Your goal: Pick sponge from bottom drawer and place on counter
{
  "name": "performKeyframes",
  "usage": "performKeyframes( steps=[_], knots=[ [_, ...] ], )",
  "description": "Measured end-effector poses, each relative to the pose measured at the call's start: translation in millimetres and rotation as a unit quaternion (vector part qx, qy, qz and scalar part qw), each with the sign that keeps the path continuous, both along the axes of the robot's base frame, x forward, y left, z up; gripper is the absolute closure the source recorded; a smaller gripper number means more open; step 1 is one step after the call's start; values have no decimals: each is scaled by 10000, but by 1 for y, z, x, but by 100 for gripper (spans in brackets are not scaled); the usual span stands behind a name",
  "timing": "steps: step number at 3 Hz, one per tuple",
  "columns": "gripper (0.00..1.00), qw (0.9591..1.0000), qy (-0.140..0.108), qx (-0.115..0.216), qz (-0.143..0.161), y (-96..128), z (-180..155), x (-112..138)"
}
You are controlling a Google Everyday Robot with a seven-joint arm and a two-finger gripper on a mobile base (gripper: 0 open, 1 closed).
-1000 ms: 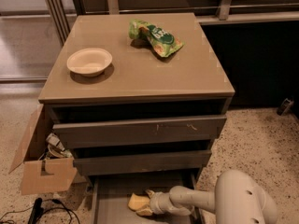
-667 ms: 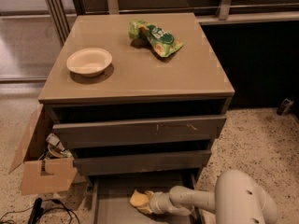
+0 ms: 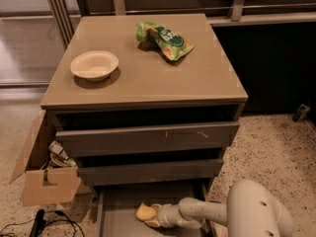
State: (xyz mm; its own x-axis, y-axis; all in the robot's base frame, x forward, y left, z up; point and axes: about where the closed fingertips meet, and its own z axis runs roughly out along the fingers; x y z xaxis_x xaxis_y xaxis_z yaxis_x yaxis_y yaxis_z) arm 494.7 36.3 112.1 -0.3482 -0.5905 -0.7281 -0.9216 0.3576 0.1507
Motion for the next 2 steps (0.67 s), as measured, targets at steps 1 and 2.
performKeyframes(
  steps=[1,2],
  knots=[
    [100,10000,0,0,0,0,2,0],
    [100,9998,151,130,86,-4,19,0]
  ],
)
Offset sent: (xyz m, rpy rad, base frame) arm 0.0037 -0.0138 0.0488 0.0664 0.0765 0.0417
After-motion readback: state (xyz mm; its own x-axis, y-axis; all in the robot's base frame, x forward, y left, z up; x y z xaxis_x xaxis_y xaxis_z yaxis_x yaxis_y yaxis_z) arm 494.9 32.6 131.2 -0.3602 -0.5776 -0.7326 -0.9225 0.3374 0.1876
